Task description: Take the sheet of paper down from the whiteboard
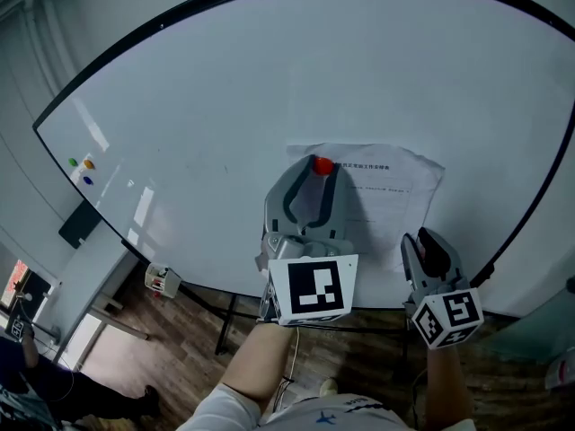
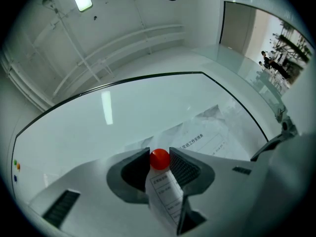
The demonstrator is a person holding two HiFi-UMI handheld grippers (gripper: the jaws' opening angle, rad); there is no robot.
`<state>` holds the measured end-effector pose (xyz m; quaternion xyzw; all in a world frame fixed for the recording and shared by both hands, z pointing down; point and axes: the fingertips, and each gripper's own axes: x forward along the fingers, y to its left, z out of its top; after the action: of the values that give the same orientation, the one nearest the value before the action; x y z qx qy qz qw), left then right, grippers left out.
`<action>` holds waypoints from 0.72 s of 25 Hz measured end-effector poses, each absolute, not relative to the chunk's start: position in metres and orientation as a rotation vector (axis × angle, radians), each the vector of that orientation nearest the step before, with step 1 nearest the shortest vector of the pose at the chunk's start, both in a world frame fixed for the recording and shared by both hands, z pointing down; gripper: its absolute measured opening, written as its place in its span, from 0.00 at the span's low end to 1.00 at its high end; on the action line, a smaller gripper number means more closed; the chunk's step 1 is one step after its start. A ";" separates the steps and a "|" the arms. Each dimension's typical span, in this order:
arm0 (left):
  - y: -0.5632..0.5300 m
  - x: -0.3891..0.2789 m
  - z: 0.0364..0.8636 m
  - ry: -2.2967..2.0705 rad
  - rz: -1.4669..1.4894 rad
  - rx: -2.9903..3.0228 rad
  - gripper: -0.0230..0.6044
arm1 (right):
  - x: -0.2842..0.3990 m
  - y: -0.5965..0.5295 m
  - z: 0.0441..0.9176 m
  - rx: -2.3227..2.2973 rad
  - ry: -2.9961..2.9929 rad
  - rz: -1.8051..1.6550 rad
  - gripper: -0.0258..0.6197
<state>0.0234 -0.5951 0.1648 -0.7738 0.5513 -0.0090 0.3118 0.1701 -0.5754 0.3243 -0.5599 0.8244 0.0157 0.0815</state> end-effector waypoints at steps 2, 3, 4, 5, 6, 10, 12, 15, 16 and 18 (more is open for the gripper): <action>-0.595 0.023 0.164 1.448 -0.009 -2.040 0.25 | 0.167 -0.575 0.323 -1.641 2.484 0.046 0.15; -0.595 0.023 0.165 1.446 0.002 -2.045 0.25 | 0.166 -0.574 0.324 -1.635 2.491 0.053 0.12; -0.593 0.023 0.166 1.442 0.015 -2.053 0.25 | 0.165 -0.572 0.325 -1.634 2.494 0.062 0.10; -0.591 0.024 0.167 1.436 0.029 -2.064 0.25 | 0.165 -0.569 0.327 -1.634 2.494 0.069 0.09; -0.590 0.024 0.168 1.428 0.043 -2.077 0.25 | 0.165 -0.566 0.328 -1.634 2.490 0.069 0.08; -0.593 0.022 0.170 1.413 0.092 -2.158 0.25 | 0.168 -0.565 0.322 -1.634 2.472 0.060 0.07; -0.580 0.025 0.175 1.399 0.113 -2.190 0.25 | 0.173 -0.551 0.324 -1.635 2.456 0.053 0.07; -0.557 0.029 0.183 1.371 0.158 -2.253 0.25 | 0.180 -0.530 0.327 -1.641 2.438 0.035 0.07; -0.553 0.029 0.182 1.360 0.183 -2.276 0.25 | 0.181 -0.527 0.326 -1.642 2.437 0.031 0.07; -0.543 0.026 0.181 1.344 0.235 -2.315 0.25 | 0.182 -0.520 0.326 -1.643 2.439 0.031 0.06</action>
<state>0.0259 -0.5432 0.1808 -0.8393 0.4874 0.0851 0.2253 0.1821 -0.5199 0.3263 -0.5559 0.8252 0.0106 0.0999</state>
